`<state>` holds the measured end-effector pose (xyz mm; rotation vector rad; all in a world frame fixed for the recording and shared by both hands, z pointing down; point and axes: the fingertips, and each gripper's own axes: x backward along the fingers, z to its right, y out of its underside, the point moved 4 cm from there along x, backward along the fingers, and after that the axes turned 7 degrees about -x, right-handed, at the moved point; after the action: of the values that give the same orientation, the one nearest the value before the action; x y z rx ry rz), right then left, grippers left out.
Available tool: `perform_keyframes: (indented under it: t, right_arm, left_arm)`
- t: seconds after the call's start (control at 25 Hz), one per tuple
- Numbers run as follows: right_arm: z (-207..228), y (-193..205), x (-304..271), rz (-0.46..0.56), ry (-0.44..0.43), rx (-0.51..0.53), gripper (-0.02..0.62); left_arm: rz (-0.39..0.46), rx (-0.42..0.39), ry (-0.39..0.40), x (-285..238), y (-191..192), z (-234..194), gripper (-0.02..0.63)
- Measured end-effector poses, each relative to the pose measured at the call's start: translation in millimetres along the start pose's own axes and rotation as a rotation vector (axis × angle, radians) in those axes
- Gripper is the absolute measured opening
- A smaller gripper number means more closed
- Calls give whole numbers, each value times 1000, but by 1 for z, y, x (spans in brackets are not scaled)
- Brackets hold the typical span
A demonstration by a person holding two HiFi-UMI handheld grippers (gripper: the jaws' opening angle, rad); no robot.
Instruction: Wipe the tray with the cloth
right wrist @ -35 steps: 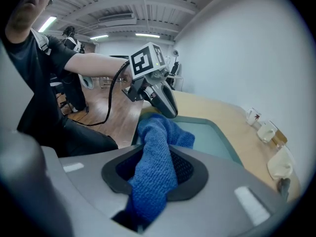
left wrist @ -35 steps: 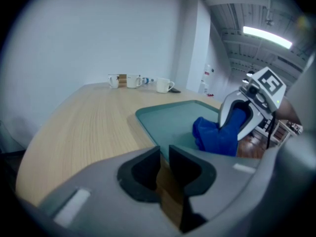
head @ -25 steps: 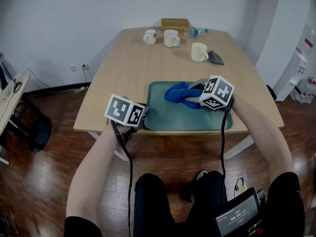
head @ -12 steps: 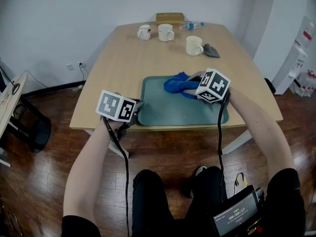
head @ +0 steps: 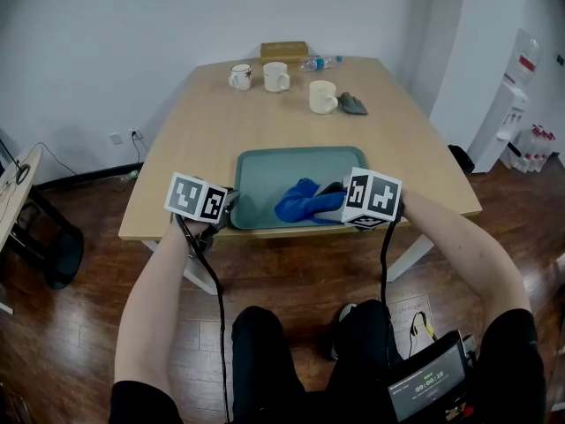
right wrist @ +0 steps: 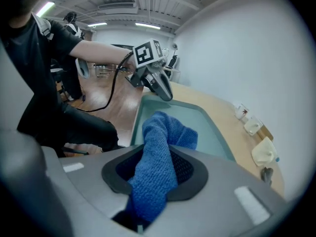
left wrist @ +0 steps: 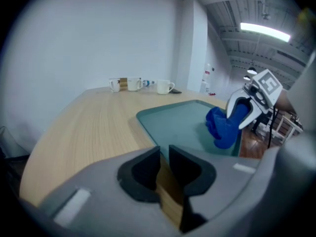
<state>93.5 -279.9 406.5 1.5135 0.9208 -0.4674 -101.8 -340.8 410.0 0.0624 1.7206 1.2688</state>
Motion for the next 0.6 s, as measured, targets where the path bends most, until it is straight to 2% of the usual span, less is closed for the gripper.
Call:
perform_keyframes:
  t: [0.12,0.24,0.6]
  right_arm:
    - [-9,0,3,0,-16,14,112]
    - [-1,2,3,1,-5,7,112]
    - [102,29,9,-16,181,-121,112]
  left_arm:
    - [2,-5,-10,0,0,1,58]
    - [6,-18,-20,1,1,3,58]
    - [23,-48,-23,6,0,3,55]
